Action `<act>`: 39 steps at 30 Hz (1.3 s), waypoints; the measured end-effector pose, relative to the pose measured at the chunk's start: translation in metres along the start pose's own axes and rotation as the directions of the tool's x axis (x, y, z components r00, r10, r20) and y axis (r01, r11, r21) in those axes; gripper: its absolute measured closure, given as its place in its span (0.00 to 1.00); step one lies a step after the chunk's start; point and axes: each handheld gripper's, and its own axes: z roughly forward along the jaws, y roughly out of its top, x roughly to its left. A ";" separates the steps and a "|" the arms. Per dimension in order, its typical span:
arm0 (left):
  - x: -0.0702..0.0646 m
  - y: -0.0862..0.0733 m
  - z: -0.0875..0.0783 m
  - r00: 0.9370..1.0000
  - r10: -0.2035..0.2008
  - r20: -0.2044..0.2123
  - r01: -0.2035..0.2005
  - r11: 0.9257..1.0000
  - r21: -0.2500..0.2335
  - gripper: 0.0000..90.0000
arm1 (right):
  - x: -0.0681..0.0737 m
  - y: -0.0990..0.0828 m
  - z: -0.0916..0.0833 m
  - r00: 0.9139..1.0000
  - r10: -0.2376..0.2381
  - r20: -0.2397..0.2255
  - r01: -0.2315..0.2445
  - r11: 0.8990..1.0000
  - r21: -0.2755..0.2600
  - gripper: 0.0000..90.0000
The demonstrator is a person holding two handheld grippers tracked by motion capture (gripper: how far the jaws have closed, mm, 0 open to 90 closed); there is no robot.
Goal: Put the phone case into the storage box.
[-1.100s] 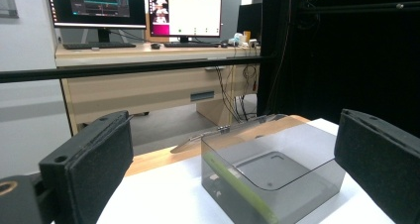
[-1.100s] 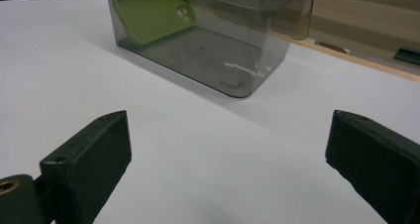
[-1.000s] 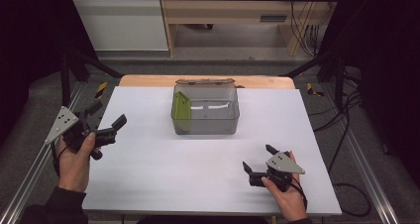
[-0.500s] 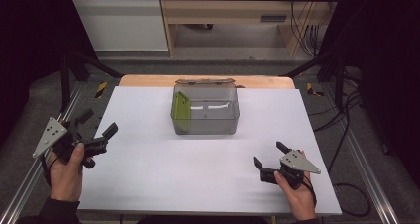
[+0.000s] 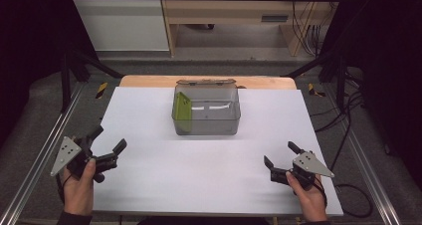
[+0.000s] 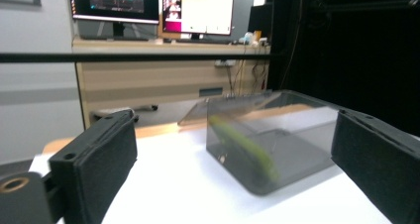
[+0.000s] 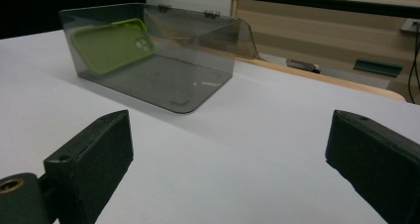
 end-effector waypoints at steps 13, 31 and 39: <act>-0.012 -0.021 -0.003 0.999 0.012 0.040 -0.014 0.999 0.037 0.01 | -0.009 -0.004 -0.009 1.000 0.007 0.023 -0.007 1.000 0.002 0.04; -0.018 -0.040 -0.010 0.995 0.031 0.097 -0.035 0.998 0.043 0.01 | -0.002 -0.005 -0.007 1.000 -0.009 -0.029 0.009 1.000 -0.014 0.04; -0.019 -0.043 -0.015 0.996 0.013 0.090 -0.017 0.999 0.040 0.01 | 0.000 -0.007 -0.004 0.999 -0.008 -0.039 0.007 1.000 -0.012 0.04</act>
